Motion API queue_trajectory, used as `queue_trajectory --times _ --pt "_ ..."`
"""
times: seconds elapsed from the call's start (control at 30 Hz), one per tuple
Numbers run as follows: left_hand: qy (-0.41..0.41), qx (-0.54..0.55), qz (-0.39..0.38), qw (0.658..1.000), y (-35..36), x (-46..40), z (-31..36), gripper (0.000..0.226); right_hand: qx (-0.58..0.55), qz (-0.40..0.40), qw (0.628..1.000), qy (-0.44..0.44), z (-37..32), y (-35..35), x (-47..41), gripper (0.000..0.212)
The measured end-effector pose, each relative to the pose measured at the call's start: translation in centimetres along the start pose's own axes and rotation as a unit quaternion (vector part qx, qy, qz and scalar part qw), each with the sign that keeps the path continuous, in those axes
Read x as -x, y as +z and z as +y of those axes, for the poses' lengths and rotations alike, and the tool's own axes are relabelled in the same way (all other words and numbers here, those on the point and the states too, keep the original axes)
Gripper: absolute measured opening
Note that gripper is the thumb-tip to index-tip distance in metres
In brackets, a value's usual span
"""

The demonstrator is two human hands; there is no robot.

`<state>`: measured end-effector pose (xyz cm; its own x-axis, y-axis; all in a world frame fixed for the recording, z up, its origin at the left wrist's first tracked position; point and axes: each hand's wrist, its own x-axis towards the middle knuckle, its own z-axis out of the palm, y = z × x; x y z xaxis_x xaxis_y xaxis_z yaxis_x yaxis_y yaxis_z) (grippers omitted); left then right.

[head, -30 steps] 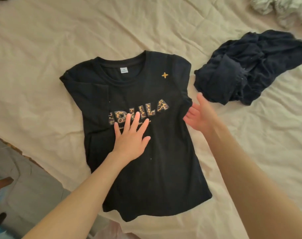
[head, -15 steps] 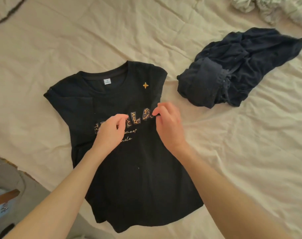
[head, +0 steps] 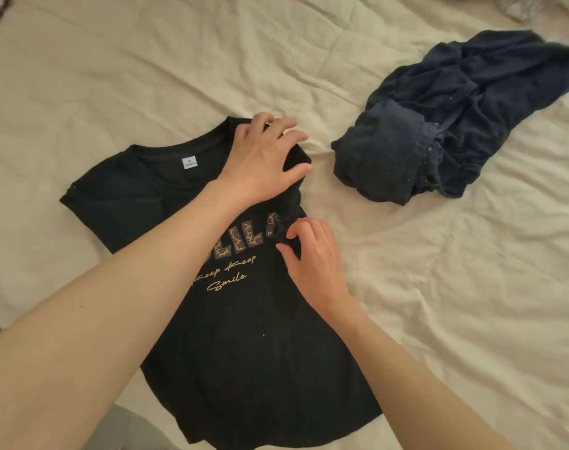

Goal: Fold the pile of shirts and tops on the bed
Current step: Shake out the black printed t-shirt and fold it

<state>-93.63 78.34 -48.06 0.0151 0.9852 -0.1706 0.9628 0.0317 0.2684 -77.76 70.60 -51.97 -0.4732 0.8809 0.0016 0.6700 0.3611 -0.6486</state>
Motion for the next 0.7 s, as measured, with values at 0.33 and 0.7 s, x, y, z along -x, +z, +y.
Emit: queue_trajectory --times 0.33,0.7 --pt "-0.11 -0.187 -0.144 0.966 0.2 -1.3 -0.7 0.061 -0.083 0.079 0.983 0.144 0.4 -1.4 -0.7 0.021" --pt "-0.126 -0.165 -0.245 0.947 1.0 -3.2 1.4 0.046 -0.431 -0.012 0.708 0.559 1.8 -4.3 -4.7 0.046"
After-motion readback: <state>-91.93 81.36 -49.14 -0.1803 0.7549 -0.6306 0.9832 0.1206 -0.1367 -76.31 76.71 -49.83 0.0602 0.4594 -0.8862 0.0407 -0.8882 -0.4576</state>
